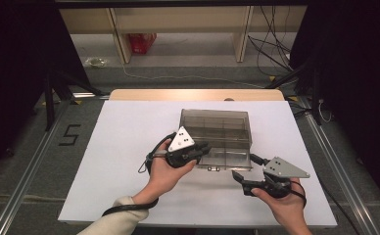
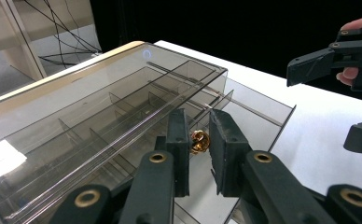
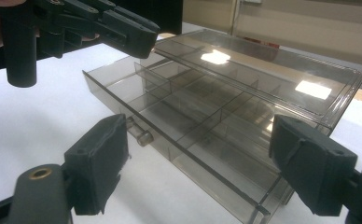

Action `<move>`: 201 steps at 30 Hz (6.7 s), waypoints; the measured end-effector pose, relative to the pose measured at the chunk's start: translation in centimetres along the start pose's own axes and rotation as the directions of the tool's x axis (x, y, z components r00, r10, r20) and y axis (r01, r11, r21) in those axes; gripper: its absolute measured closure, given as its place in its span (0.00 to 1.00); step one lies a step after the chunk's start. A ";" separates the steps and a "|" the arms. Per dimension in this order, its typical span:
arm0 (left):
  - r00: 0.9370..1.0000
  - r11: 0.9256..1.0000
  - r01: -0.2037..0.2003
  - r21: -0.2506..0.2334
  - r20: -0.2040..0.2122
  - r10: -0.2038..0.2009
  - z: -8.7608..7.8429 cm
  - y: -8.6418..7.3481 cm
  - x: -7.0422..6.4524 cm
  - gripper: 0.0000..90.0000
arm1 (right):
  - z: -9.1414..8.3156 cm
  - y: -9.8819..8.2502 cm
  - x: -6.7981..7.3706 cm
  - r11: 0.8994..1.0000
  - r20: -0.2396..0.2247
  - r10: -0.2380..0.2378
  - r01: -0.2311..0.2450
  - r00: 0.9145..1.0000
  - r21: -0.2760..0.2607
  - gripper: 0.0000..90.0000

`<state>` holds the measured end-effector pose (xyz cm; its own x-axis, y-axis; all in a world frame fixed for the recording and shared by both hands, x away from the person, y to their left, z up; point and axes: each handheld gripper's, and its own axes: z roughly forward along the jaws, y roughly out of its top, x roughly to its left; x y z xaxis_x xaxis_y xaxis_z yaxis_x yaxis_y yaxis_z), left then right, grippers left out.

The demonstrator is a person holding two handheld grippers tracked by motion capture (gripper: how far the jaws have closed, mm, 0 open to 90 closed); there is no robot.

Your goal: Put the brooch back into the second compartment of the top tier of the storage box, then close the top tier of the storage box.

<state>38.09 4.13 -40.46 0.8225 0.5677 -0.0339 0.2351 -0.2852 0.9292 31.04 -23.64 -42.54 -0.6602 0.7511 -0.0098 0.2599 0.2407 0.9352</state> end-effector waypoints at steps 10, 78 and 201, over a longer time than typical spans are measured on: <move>1.000 1.000 0.000 0.008 0.001 0.000 0.4 0.0 -0.2 0.87 | 0.0 0.0 0.0 1.000 -0.001 0.000 0.000 1.000 -0.001 0.23; 1.000 0.997 -0.015 0.071 0.025 0.013 1.7 -0.7 -1.0 0.87 | 0.0 0.0 0.1 1.000 -0.003 0.000 0.000 1.000 0.002 0.23; 0.988 0.993 0.111 0.052 -0.111 -0.105 -10.4 -6.2 3.8 0.00 | 0.1 0.0 0.5 1.000 -0.002 -0.007 0.007 1.000 0.004 0.26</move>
<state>34.37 16.14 -42.53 0.7310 0.6764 -0.0898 0.3512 -0.2601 0.8995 30.84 -23.21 -42.57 -0.6635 0.7480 -0.0155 0.2582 0.2483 0.9336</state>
